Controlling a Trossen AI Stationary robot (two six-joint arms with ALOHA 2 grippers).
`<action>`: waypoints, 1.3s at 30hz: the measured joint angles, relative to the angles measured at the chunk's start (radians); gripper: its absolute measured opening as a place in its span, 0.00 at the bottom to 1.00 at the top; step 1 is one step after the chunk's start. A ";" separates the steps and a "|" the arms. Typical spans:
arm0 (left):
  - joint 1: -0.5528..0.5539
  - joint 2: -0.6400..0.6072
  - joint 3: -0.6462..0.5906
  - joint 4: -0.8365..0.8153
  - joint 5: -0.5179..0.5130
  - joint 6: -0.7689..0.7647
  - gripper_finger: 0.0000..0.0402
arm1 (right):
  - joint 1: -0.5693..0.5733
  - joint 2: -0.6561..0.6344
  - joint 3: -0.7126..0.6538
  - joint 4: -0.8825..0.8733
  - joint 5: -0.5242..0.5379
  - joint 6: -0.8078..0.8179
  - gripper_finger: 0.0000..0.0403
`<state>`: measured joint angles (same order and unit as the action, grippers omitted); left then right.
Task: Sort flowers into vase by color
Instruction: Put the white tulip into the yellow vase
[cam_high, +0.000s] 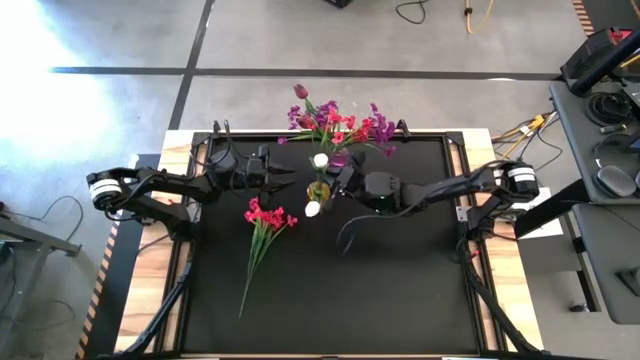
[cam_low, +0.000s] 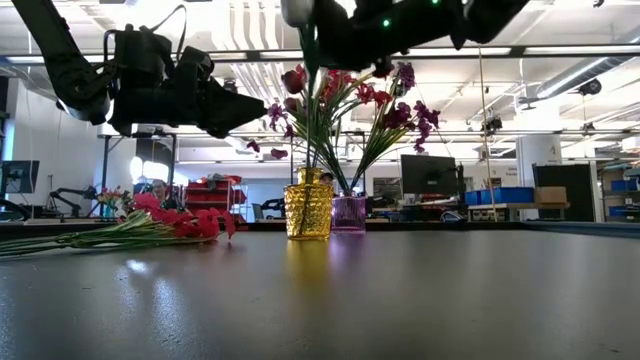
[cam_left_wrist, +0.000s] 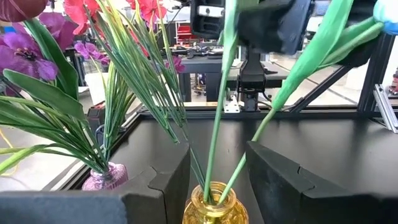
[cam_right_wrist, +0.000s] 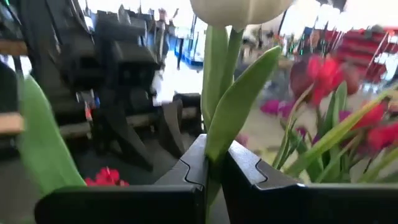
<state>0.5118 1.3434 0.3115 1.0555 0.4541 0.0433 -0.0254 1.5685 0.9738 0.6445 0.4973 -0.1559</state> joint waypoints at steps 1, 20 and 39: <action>0.000 0.000 0.000 0.000 0.000 0.000 0.35 | -0.002 0.004 0.011 -0.035 0.001 0.008 0.06; 0.000 0.000 0.000 0.000 0.000 0.000 0.35 | -0.007 0.024 0.242 -0.477 0.003 0.028 0.50; 0.000 0.000 0.000 0.000 0.000 0.004 0.35 | 0.017 -0.062 0.290 -0.620 -0.004 -0.021 0.56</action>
<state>0.5120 1.3434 0.3115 1.0552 0.4541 0.0471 -0.0086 1.5063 1.2638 0.0241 0.4937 -0.1772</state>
